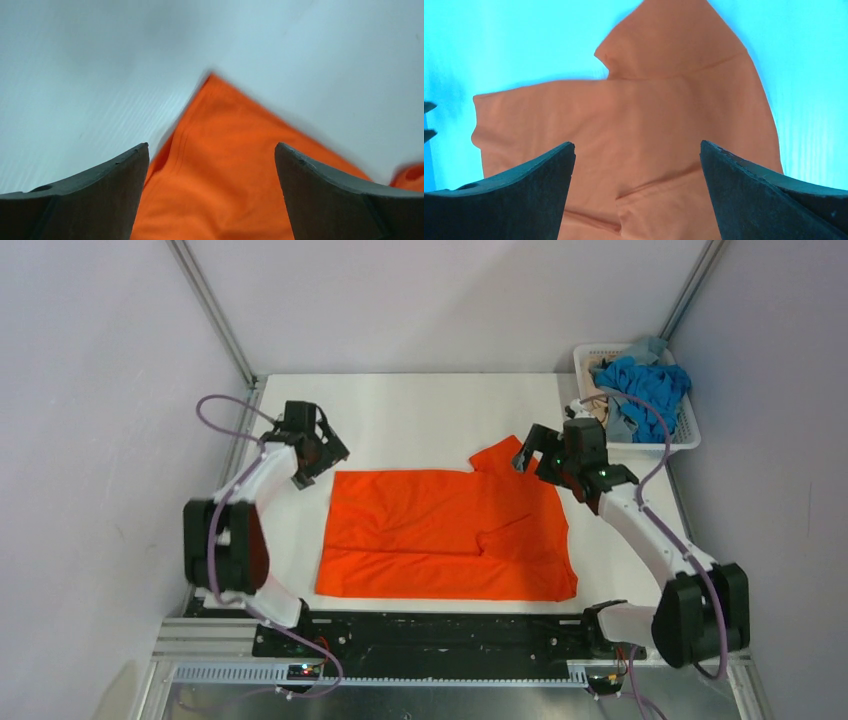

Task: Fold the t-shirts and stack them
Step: Grab the side of the flattened tshirt furthest away from the robot with both arms

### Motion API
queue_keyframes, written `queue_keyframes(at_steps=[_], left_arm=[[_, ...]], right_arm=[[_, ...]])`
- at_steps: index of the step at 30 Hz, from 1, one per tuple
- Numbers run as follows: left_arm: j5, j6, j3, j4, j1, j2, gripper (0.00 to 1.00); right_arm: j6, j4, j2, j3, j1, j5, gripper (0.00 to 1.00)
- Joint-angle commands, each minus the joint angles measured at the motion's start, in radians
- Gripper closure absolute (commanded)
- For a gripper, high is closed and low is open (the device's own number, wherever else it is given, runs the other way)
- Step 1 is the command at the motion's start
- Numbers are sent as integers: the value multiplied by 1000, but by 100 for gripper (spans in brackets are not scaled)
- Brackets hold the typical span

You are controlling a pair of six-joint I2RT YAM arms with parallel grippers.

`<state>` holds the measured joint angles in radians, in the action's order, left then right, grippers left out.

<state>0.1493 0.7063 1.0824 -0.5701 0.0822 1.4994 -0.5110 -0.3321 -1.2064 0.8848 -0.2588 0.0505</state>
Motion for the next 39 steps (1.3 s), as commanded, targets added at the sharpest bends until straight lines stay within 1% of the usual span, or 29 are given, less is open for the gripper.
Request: queue_keyframes(at_steps=[1,2,4,7,10,14,17,23,25,28,29,31,33,36,37,38,39], left_arm=[[-114,-97,151,70,-60,221,0],[-135,-99,189,71,-68,285,0],[-175,-95,226,75,-72,366,1],[-236,-98,258,81,-72,433,5],[-255,-91,247,104,-70,433,9],[-288,-82,232,108,-68,435,16],[-296,-45,210,113,-60,436,25],[-280,-7,194,113,-19,449,37],[-255,2,188,112,-15,443,46],[-223,13,187,112,-14,437,63],[-216,16,191,112,-13,438,67],[-207,18,194,110,-13,437,83],[-198,18,194,105,-13,430,89],[-186,18,197,93,-10,417,96],[-182,17,198,88,-8,415,99],[-178,14,201,85,-3,411,99],[-169,11,204,78,-1,409,100]], right_arm=[[86,80,-99,111,9,22,1],[88,83,-121,113,12,23,1],[95,85,-141,115,18,34,1],[96,75,-157,116,22,33,1],[96,75,-171,116,24,45,1],[84,81,-190,116,27,58,1],[79,82,-198,116,30,66,1],[80,66,-184,117,33,66,1],[80,64,-185,117,33,73,1],[87,75,-203,116,33,85,0],[91,84,-212,117,33,83,1],[110,107,-232,123,32,64,1],[139,138,-260,139,28,33,1],[229,195,-330,183,3,-61,1],[246,205,-396,224,-2,-84,1],[261,205,-422,250,-11,-132,1],[265,197,-480,306,-13,-146,2]])
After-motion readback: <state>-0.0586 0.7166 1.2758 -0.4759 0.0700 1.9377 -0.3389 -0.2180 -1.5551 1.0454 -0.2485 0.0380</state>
